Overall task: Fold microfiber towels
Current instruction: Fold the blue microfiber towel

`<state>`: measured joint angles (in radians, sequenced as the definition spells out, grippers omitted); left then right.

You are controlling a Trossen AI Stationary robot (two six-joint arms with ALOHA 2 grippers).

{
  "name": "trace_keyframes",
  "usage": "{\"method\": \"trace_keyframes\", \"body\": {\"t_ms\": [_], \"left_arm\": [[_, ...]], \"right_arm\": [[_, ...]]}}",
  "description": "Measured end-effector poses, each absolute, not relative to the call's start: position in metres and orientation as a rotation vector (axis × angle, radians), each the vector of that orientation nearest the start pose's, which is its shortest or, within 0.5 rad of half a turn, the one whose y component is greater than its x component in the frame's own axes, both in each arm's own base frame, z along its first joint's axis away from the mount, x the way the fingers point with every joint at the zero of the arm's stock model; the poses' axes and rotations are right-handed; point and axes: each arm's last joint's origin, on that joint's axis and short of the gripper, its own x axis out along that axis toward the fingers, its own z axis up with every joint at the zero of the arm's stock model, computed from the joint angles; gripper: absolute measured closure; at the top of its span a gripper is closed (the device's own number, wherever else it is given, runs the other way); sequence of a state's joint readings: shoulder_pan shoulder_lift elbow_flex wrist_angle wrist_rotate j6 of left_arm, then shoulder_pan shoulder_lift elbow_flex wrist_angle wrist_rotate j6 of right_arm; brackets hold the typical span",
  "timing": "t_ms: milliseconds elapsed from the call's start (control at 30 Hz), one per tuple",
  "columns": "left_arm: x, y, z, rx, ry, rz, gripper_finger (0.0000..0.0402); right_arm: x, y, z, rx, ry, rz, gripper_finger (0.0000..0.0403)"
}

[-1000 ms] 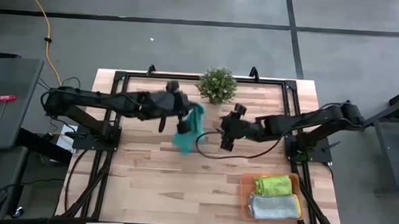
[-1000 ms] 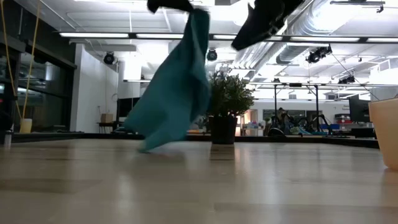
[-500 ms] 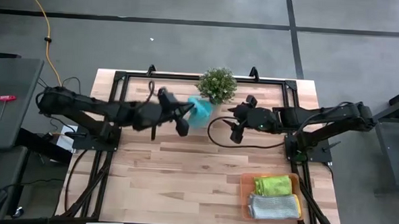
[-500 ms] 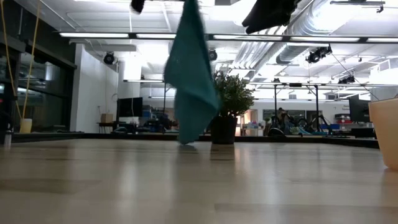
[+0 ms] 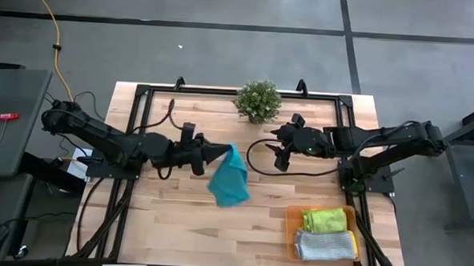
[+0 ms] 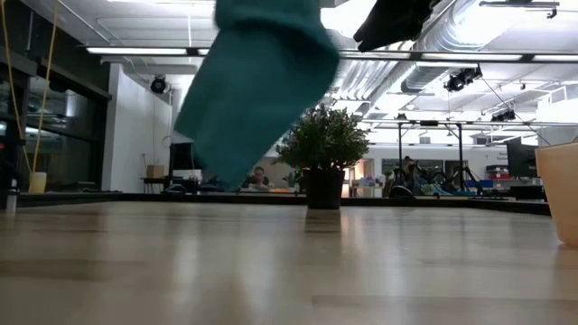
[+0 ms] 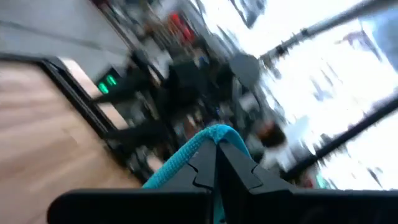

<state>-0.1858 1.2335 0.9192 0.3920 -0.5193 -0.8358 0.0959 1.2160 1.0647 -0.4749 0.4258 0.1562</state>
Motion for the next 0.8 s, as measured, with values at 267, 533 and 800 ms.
{"method": "trace_keyframes", "body": {"t_ms": [267, 533, 800], "left_arm": [[0.271, -0.021, 0.287, -0.763, 0.374, 0.259, 0.0401], [0.242, -0.019, 0.214, -0.675, 0.755, 0.406, 0.0401], [0.222, -0.017, 0.181, -0.629, 0.894, 0.46, 0.0397]], "right_arm": [[0.256, 0.012, 0.318, 0.029, 0.582, -0.339, 0.0187], [0.257, 0.014, 0.317, 0.112, 0.578, -0.32, 0.0187], [0.257, 0.014, 0.317, 0.16, 0.574, -0.311, 0.0187]]}}
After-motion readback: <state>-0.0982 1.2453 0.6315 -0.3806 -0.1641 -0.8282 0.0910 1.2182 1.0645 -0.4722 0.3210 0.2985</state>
